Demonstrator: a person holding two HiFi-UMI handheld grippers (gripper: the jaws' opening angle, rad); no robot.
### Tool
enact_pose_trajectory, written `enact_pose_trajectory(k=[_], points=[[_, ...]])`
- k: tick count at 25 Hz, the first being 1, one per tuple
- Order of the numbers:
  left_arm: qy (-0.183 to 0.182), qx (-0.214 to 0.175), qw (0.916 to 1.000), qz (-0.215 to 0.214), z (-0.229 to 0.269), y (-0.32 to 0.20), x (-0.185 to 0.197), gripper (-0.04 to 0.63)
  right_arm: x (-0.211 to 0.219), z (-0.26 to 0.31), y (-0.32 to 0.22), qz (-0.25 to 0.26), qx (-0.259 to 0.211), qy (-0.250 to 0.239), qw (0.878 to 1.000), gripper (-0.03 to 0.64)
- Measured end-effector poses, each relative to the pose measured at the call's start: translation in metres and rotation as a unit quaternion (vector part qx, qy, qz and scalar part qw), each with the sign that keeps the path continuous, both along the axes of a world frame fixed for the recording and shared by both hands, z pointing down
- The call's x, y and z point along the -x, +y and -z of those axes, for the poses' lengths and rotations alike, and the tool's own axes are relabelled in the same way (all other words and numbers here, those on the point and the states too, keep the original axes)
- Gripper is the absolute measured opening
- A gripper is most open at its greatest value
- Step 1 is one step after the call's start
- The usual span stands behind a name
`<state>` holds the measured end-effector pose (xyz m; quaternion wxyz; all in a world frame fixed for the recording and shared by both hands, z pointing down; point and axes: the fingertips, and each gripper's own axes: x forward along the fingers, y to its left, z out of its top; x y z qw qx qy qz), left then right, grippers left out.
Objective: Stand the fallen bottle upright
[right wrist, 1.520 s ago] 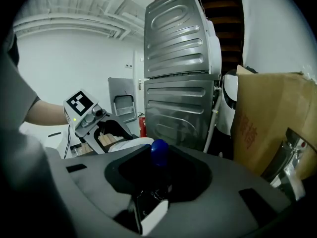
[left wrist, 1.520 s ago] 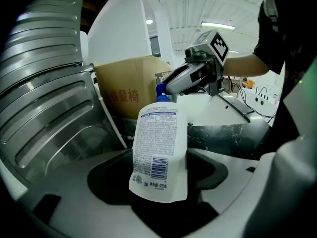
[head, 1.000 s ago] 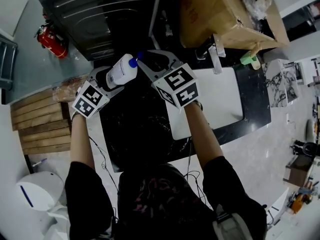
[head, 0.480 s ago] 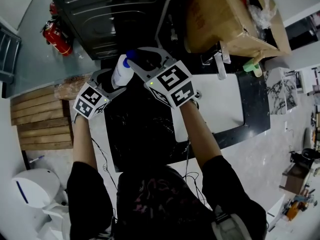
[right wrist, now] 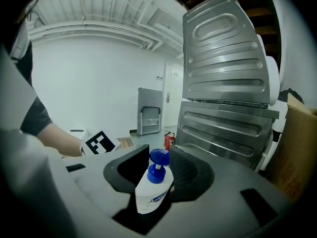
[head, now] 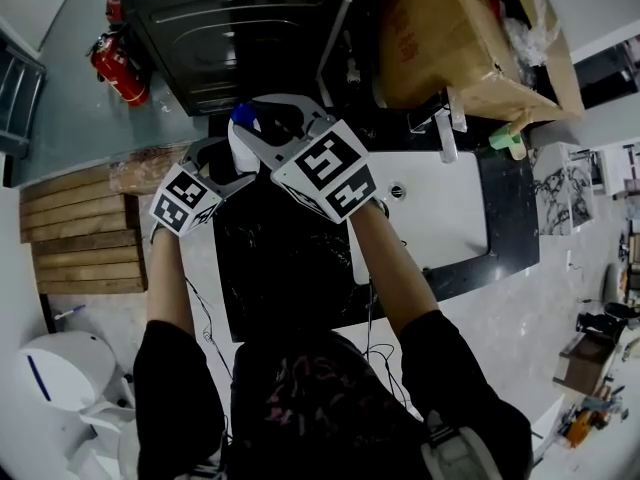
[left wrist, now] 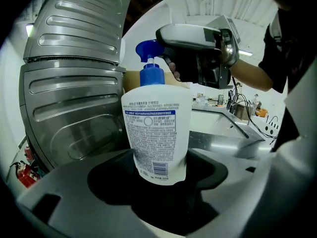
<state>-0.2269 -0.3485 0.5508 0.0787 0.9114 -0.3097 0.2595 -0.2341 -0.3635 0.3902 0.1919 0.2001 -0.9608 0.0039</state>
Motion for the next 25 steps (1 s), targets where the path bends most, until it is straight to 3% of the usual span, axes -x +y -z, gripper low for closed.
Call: enact_pose_trajectory(k=[25], points=[[-0.024, 0.009, 0.9997, -0.003, -0.014, 0.005, -0.001, 0.347, 0.010, 0.007, 0.006, 0.007, 0.002, -0.035, 0.999, 0.138]])
